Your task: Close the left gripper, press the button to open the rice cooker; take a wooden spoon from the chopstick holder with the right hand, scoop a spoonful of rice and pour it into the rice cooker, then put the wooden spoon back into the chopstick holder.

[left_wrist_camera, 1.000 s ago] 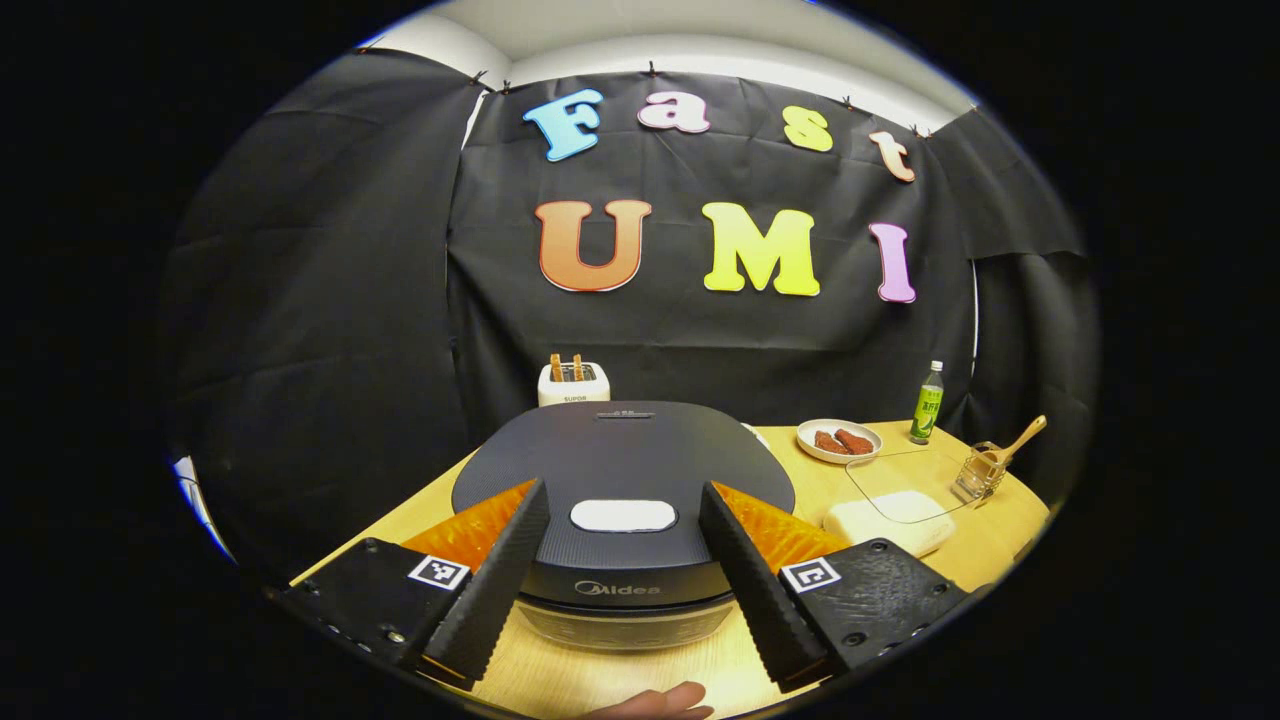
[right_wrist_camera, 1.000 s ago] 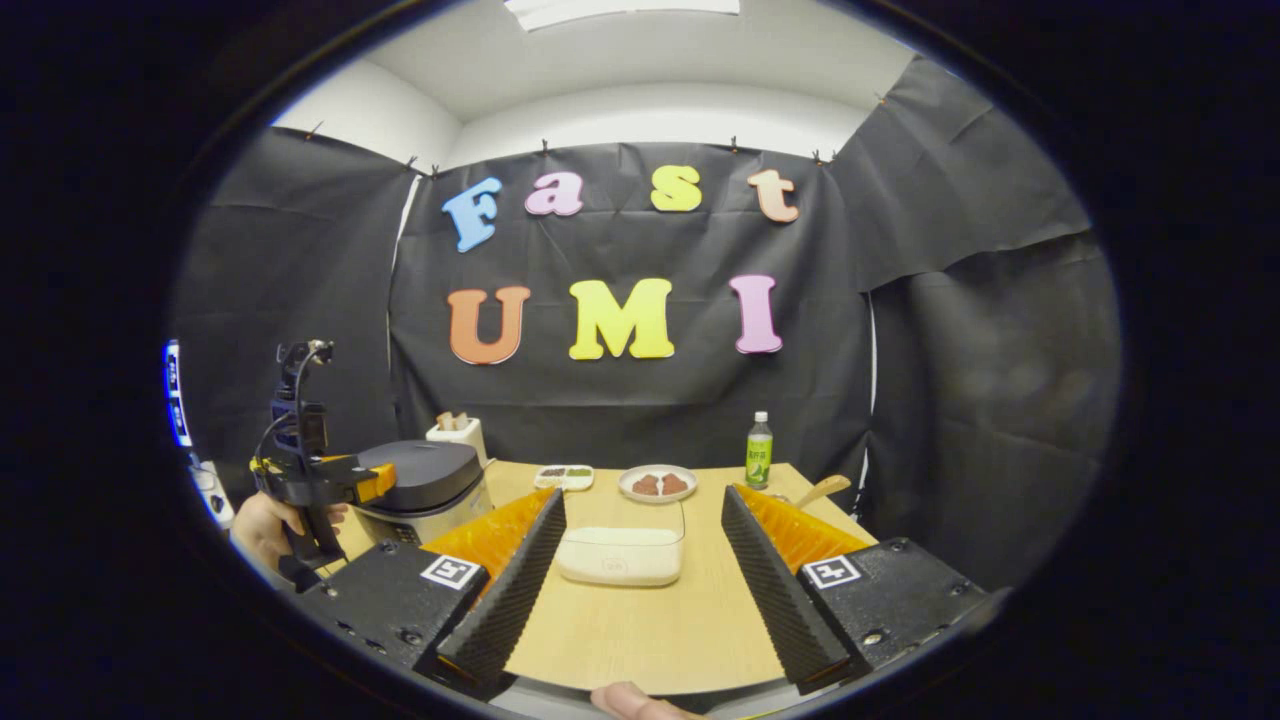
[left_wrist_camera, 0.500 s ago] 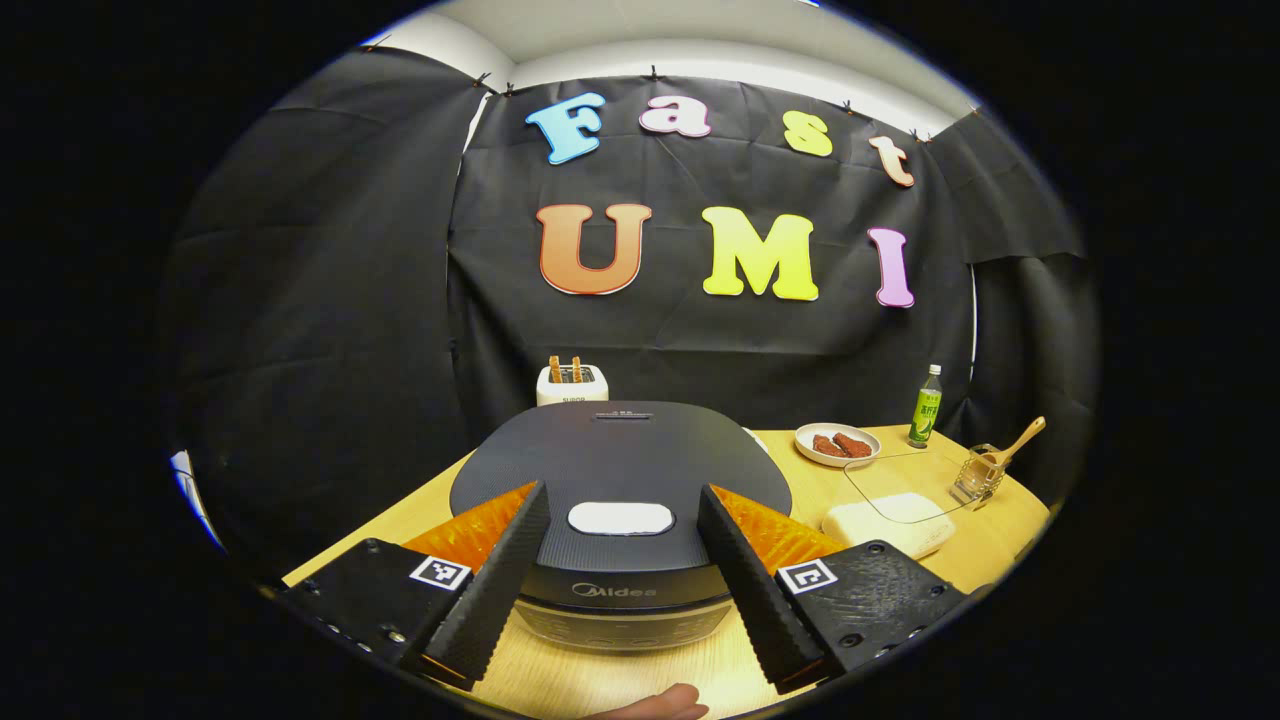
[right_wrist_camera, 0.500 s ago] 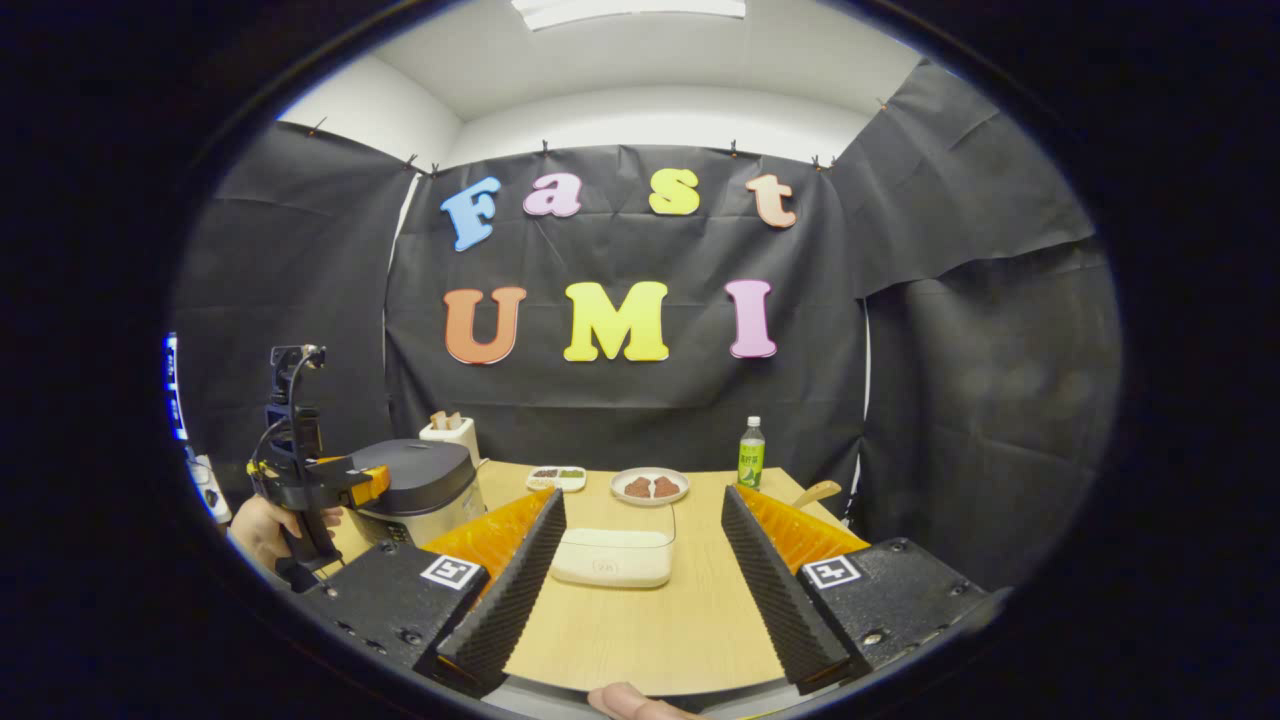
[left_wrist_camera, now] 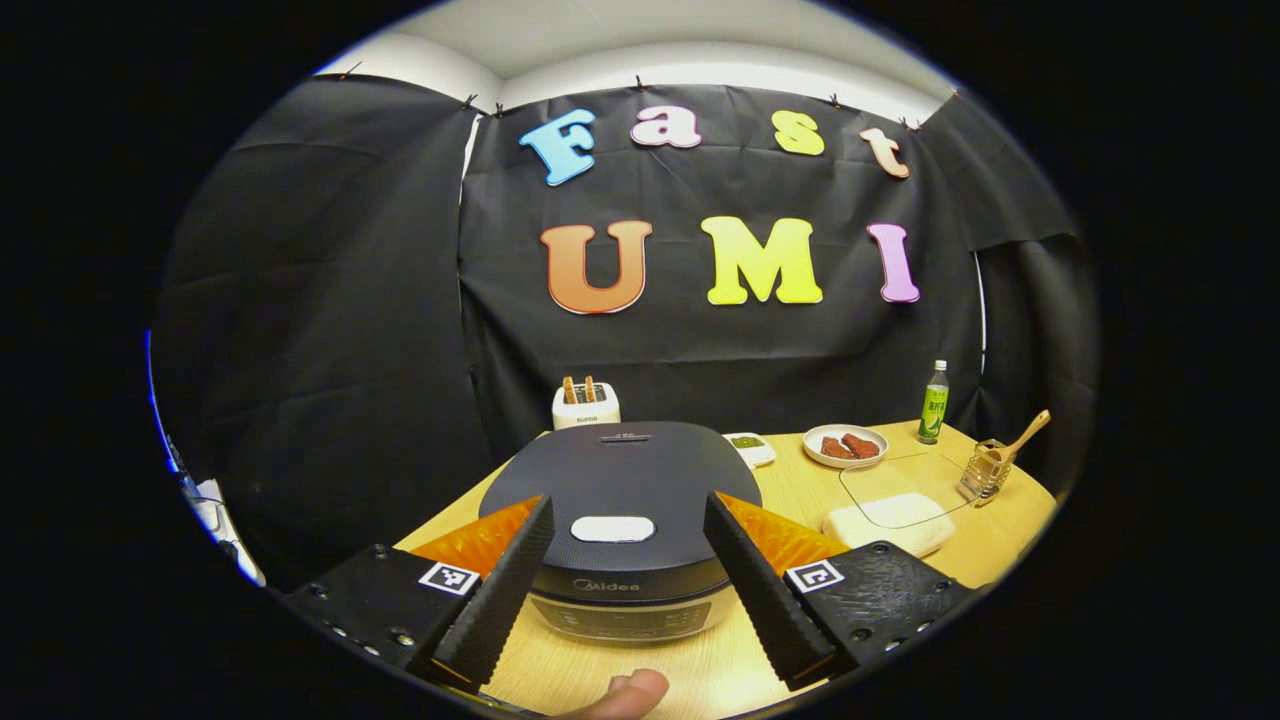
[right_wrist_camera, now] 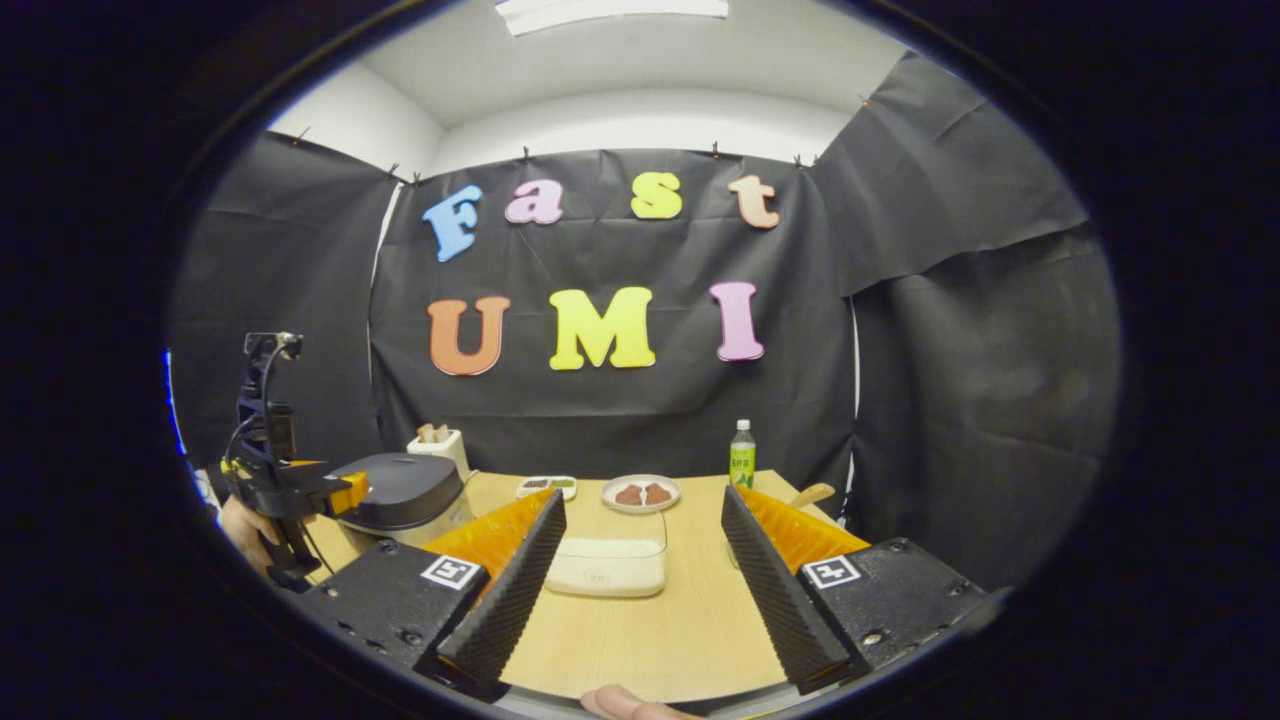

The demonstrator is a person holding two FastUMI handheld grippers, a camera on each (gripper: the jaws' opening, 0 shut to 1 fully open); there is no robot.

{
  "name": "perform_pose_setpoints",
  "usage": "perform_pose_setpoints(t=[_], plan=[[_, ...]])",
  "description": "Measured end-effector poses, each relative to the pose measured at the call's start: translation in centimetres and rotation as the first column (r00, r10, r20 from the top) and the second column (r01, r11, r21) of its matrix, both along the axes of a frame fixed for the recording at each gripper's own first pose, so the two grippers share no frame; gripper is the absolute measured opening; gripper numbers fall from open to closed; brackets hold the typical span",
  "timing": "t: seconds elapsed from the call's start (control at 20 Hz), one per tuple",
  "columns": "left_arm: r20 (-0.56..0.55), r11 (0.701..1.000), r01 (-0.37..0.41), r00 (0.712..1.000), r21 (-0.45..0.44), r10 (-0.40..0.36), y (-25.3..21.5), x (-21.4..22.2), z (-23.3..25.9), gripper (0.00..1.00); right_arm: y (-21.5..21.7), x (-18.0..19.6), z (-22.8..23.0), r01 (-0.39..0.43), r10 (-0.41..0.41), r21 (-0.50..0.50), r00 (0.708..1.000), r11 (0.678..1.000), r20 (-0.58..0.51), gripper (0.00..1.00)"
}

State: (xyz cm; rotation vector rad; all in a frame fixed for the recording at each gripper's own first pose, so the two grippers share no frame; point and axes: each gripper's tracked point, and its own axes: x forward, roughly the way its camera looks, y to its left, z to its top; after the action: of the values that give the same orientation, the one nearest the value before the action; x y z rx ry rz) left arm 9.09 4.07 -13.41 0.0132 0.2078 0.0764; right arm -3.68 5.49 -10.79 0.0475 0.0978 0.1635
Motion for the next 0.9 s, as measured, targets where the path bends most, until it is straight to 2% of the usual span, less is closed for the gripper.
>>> perform_pose_setpoints(t=[0.1, 0.25, 0.6, 0.9], plan=[[-0.009, 1.000, 0.001, 1.000, -0.013, -0.001, -0.5, -1.2, 0.3, 0.96, -0.6, 0.2, 0.0, 0.011, -0.011, 0.001, 1.000, 1.000, -0.005, 1.00], [0.011, 0.996, 0.064, 0.998, -0.065, -0.063, -3.1, -3.7, 2.3, 0.96, -1.8, 0.2, -0.2, 0.033, -0.033, -0.017, 0.999, 0.999, -0.016, 1.00], [0.085, 0.998, 0.050, 0.995, -0.027, -0.048, -4.6, -9.6, 6.7, 0.96, -3.8, -0.9, 1.0, 0.053, -0.053, -0.004, 0.999, 0.999, 0.008, 1.00], [0.124, 0.996, 0.089, 0.988, -0.018, -0.086, -7.0, -13.2, 7.9, 0.96, -5.3, -1.4, 0.7, 0.065, -0.065, 0.010, 0.998, 0.998, -0.007, 1.00]])
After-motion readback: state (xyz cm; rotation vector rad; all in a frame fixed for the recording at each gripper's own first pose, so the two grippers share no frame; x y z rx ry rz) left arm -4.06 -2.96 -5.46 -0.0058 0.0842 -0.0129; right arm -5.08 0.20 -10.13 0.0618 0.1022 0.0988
